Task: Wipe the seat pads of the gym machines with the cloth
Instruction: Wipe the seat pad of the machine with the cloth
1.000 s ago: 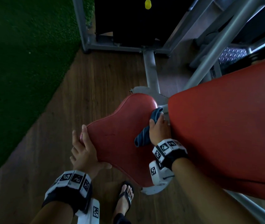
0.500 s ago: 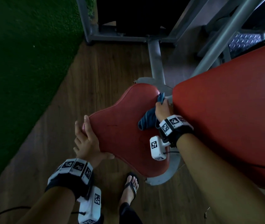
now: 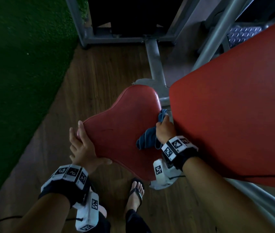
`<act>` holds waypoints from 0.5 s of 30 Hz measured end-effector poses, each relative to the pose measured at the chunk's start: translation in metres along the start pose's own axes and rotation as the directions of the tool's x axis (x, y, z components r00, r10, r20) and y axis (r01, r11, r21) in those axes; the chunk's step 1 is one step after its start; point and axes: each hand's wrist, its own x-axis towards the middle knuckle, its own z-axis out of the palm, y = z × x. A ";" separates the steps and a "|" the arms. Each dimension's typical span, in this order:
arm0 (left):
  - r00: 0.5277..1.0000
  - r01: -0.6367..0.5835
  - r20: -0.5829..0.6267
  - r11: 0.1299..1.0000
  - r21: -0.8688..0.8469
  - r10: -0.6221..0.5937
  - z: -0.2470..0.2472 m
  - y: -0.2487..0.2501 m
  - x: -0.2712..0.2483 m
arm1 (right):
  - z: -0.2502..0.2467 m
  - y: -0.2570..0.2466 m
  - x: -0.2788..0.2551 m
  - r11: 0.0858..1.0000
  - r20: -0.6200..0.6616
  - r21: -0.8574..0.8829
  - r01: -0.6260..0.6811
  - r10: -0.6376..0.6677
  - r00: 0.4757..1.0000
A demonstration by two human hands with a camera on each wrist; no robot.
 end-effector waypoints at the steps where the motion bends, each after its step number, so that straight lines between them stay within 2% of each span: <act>1: 1.000 -0.001 0.001 1.000 0.005 0.001 0.000 0.000 0.000 | -0.002 -0.004 0.004 1.000 -0.001 0.025 -0.015 0.015 1.000; 4: 1.000 -0.013 0.015 1.000 0.011 0.013 0.000 -0.001 0.001 | -0.012 -0.020 0.020 0.990 0.060 0.140 -0.036 0.028 0.998; 6: 1.000 -0.012 0.022 1.000 0.015 0.012 0.000 -0.001 0.001 | -0.013 -0.022 0.024 0.985 0.046 0.165 -0.042 0.035 0.998; 9: 0.999 -0.002 0.034 1.000 0.012 0.001 0.001 -0.002 0.004 | -0.010 -0.012 0.014 0.986 -0.044 0.165 -0.021 0.029 0.999; 15: 1.000 -0.015 0.028 1.000 0.010 0.014 0.004 -0.004 0.006 | 0.002 0.027 -0.023 0.994 0.024 0.106 -0.015 0.013 1.000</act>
